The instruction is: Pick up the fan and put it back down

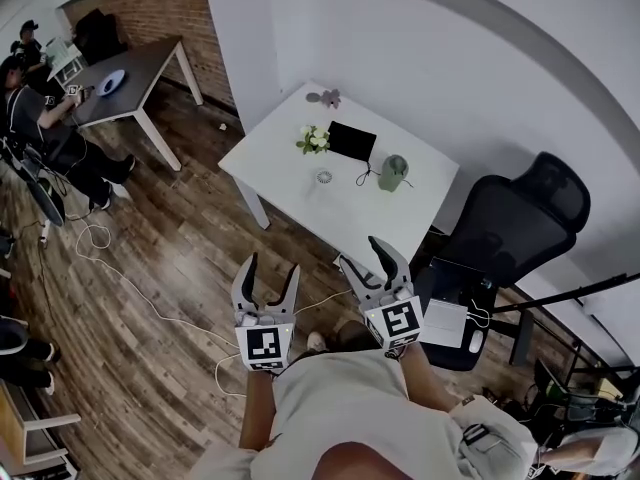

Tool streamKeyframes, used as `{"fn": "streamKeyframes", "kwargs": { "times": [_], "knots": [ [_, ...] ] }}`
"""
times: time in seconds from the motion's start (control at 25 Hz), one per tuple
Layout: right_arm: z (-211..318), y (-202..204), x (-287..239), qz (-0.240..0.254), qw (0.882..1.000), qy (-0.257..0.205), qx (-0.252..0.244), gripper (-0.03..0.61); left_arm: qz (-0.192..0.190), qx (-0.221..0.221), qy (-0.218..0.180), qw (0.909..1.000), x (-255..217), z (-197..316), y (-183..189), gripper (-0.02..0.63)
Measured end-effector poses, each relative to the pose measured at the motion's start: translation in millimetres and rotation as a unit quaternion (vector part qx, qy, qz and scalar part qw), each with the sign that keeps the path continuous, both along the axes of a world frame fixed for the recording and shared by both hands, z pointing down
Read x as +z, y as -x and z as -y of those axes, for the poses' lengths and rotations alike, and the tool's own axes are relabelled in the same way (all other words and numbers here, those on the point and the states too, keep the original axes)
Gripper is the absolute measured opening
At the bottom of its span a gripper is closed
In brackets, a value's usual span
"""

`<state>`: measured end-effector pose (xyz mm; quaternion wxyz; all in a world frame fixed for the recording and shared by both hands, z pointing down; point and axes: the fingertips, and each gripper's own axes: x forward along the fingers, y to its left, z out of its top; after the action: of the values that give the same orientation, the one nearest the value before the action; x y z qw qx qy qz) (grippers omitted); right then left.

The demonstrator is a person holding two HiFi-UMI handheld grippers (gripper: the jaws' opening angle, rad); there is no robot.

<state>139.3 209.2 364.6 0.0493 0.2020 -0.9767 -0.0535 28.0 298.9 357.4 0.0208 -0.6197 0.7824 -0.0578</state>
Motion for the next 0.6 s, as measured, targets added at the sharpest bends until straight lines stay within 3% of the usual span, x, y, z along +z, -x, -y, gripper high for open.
{"fn": "streamKeyframes", "kwargs": {
  "times": [0.6],
  "knots": [
    [66,58,12,-0.008,1.0,0.006,0.014,0.25,-0.003,0.015,0.005,0.9999,10,69,59,0.308]
  ]
}}
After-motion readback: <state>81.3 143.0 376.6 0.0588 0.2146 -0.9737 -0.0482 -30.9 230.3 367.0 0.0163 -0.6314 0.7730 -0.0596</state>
